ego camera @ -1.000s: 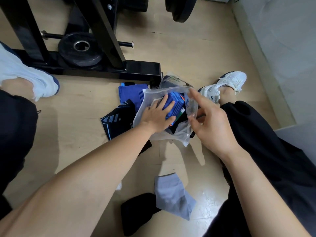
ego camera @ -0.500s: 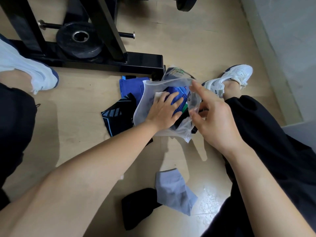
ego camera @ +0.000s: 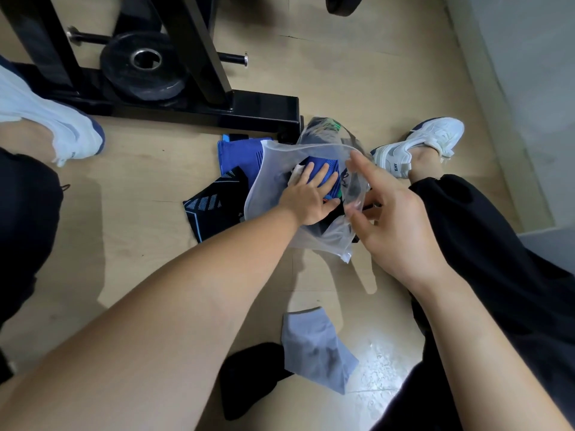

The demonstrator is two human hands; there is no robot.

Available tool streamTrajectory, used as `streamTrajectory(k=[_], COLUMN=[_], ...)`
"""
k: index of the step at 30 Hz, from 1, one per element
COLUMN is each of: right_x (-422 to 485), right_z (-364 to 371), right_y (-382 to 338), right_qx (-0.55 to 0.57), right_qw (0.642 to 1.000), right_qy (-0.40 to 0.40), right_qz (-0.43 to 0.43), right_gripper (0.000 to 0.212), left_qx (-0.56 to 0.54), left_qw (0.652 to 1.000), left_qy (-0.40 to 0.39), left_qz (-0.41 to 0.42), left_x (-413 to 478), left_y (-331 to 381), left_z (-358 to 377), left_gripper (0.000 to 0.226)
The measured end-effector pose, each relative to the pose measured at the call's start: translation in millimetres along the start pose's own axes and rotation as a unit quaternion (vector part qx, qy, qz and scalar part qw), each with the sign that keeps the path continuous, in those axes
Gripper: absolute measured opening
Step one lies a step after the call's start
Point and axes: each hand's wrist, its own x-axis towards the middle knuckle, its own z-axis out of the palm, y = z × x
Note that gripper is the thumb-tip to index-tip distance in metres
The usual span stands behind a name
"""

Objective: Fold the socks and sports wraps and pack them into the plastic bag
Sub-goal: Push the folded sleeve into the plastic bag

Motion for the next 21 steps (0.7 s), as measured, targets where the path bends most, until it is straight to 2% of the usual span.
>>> streamTrajectory(k=[4,8,10,12,15,17,19,21], right_x=[0,-1,-3,-4,-4,-5,-6,-7], right_z=[1,6,9,12,18,22,25,27], right_y=[2,1,0,0,1,2,2,1], right_qx=[-0.002,-0.007,-0.015,-0.027,-0.04,-0.043,-0.051,-0.062], right_qw=[1.0,1.0,0.999,0.999,0.997,0.995,0.995,0.994], right_qy=[-0.006,-0.012,-0.018,-0.028,-0.044,-0.053,-0.063,-0.067], right_qz=[-0.001,-0.013,-0.025,-0.038,-0.057,-0.068,-0.066,-0.06], right_gripper=[0.07,0.066,0.064,0.06,0.053,0.05,0.049,0.049], left_qx=[-0.012,-0.087,-0.182,-0.258,-0.2,-0.147,-0.1,-0.058], left_qw=[1.0,0.996,0.982,0.958,0.95,0.956,0.962,0.976], left_qy=[0.004,0.01,0.048,0.118,0.223,0.245,0.254,0.202], left_qz=[0.008,0.021,0.023,0.049,0.092,0.059,0.001,-0.058], left_x=[3,-29,-63,-105,-161,-188,-205,-207], left_y=[0,-1,-4,-14,-40,-60,-81,-103], left_z=[-8,-16,-19,-24,-25,-19,-10,5], left_gripper=[0.068,0.064,0.058,0.046,0.018,0.006,0.011,0.019])
